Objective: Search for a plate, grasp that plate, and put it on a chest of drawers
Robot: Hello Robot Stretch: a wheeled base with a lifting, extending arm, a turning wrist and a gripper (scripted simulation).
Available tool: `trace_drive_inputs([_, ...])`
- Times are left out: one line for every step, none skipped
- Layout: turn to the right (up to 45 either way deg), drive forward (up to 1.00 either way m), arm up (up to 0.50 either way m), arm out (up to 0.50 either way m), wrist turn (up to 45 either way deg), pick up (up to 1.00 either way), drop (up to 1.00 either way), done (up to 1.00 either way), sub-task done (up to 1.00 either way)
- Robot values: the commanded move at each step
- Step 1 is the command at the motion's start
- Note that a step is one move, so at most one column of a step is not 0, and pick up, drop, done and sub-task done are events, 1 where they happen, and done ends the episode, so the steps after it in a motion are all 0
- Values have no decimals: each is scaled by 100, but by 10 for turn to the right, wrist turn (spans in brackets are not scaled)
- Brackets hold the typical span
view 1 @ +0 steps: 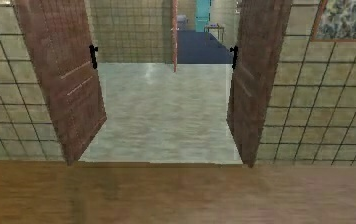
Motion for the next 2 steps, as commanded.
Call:
trace_drive_inputs([0, 100, 0, 0, 0, 0, 0, 0, 0])
trace_drive_inputs([30, 0, 0, 0, 0, 0, 0, 0, 0])
